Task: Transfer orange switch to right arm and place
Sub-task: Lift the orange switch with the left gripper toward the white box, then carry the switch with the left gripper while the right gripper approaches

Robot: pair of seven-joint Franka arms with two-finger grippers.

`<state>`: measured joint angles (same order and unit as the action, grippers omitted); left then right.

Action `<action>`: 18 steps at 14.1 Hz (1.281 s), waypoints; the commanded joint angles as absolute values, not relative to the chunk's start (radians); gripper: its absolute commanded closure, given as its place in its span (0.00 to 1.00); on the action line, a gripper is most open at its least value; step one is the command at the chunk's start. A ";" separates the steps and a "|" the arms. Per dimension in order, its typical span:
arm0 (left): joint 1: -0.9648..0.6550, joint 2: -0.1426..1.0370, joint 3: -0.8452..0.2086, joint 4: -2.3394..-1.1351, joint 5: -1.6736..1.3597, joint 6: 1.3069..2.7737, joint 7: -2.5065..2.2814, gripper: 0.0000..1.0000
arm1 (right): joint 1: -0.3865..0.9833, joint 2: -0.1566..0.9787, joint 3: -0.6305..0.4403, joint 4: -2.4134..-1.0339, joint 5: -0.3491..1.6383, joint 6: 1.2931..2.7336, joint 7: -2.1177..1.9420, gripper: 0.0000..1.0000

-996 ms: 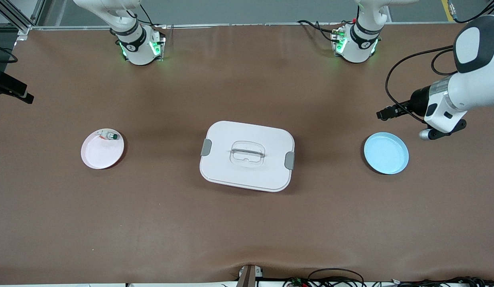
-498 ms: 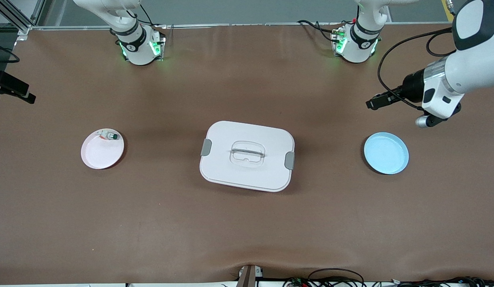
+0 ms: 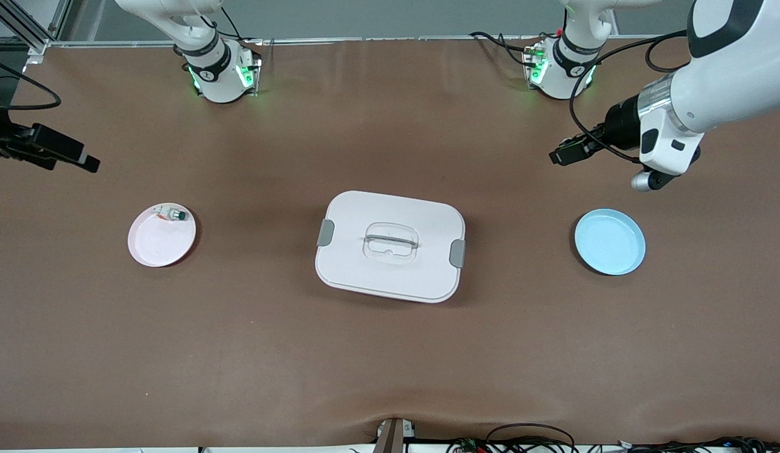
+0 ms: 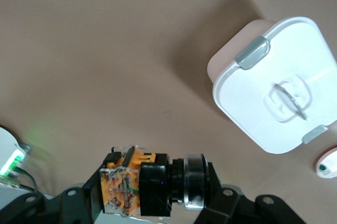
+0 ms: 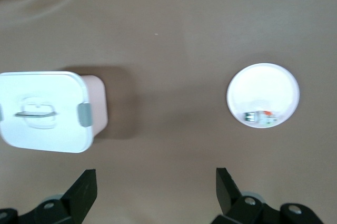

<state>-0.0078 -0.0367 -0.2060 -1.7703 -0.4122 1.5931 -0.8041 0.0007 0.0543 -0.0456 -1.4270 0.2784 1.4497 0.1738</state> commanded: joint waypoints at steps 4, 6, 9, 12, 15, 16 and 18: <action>-0.002 -0.026 -0.287 -1.692 -0.472 1.577 -0.949 0.59 | 0.099 -0.123 -0.044 -1.698 0.386 1.675 0.326 0.00; -0.002 -0.026 -0.304 -1.690 -0.482 1.580 -1.035 0.59 | 0.130 -0.153 -0.044 -1.753 0.466 1.732 0.377 0.00; -0.002 -0.025 -0.330 -1.680 -0.489 1.588 -1.089 0.59 | 0.193 -0.215 -0.044 -1.825 0.512 1.831 0.457 0.00; -0.003 -0.023 -0.350 -1.674 -0.498 1.594 -1.169 0.59 | 0.283 -0.256 -0.043 -1.880 0.538 1.951 0.547 0.00; -0.006 -0.020 -0.379 -1.671 -0.508 1.621 -1.242 0.59 | 0.380 -0.276 -0.022 -1.921 0.540 2.081 0.664 0.00; -0.006 -0.017 -0.388 -1.671 -0.526 1.629 -1.258 0.59 | 0.397 -0.276 -0.003 -1.922 0.538 2.127 0.711 0.00; -0.008 -0.012 -0.391 -1.669 -0.560 1.646 -1.301 0.59 | 0.413 -0.276 0.056 -1.957 0.538 2.250 0.785 0.00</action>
